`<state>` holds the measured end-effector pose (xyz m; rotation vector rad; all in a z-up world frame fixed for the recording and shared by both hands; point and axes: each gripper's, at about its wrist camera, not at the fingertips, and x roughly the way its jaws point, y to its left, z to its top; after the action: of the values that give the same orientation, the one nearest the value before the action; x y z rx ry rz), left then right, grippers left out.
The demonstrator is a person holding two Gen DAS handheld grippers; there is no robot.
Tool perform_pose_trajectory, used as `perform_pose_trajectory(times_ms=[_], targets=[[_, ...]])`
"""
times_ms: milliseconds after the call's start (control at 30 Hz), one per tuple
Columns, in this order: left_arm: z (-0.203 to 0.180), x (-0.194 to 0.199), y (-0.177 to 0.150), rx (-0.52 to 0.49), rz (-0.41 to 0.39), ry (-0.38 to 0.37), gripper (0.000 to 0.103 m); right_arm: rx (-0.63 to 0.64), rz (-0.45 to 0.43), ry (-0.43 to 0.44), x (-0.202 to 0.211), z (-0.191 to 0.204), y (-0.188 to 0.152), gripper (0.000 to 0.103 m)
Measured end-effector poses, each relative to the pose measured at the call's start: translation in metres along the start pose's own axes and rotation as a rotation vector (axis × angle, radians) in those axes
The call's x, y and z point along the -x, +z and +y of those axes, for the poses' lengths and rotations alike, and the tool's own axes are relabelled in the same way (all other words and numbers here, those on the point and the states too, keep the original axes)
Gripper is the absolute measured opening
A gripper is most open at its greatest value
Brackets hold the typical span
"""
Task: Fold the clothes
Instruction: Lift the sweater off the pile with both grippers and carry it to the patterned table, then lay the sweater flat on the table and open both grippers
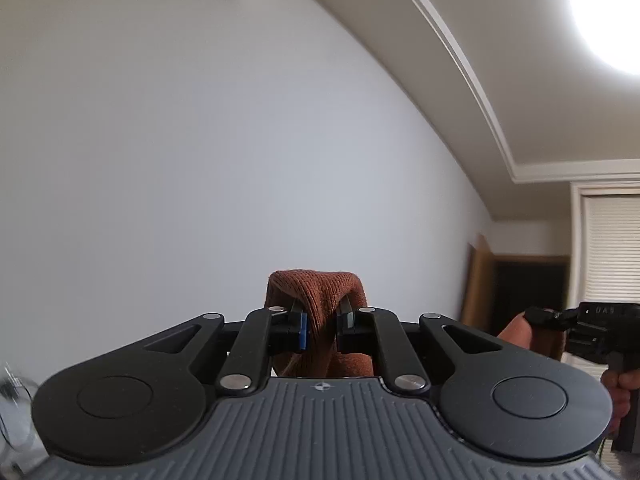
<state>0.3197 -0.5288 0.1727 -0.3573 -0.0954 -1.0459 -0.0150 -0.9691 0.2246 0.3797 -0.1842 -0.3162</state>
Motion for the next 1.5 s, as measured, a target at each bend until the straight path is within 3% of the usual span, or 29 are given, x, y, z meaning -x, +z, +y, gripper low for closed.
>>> perform_pose_trajectory(times_ms=[100,233,433,567,633,833,967,1067,1200,1367,1433,1500], targets=[[0.002,-0.017,-0.002,-0.007,-0.014,0.062,0.012,0.064,-0.032,0.048,-0.040,-0.007,0.012,0.008],[0.004,-0.062,-0.018,-0.004,0.045,0.129,0.012,0.077,-0.003,0.116,-0.094,-0.040,0.015,0.008],[0.021,-0.157,-0.053,0.115,0.127,0.246,0.012,0.035,0.159,0.168,-0.218,-0.133,0.013,0.008],[0.027,-0.216,-0.066,0.108,0.129,0.387,0.012,0.049,0.265,0.204,-0.315,-0.182,0.020,0.008],[0.035,-0.244,-0.056,0.114,0.102,0.397,0.012,0.043,0.284,0.229,-0.361,-0.199,0.035,0.008],[0.020,-0.294,0.002,-0.031,0.011,0.411,0.012,0.076,0.092,0.286,-0.420,-0.224,0.104,0.008],[-0.008,-0.284,-0.010,-0.063,0.041,0.351,0.013,0.057,0.025,0.289,-0.417,-0.257,0.113,0.008],[-0.023,-0.256,-0.060,-0.033,0.138,0.267,0.014,0.037,0.087,0.238,-0.392,-0.280,0.083,0.009],[-0.023,-0.225,-0.156,0.020,0.414,0.252,0.015,0.058,0.272,0.139,-0.366,-0.322,0.006,0.009],[0.017,-0.198,-0.298,0.207,0.802,0.386,0.014,-0.108,0.688,-0.086,-0.355,-0.392,-0.139,0.009],[0.035,-0.187,-0.344,0.209,0.910,0.458,0.013,-0.135,0.826,-0.188,-0.345,-0.411,-0.196,0.009],[0.027,-0.171,-0.366,0.225,0.958,0.475,0.014,-0.149,0.913,-0.272,-0.324,-0.416,-0.247,0.008]])
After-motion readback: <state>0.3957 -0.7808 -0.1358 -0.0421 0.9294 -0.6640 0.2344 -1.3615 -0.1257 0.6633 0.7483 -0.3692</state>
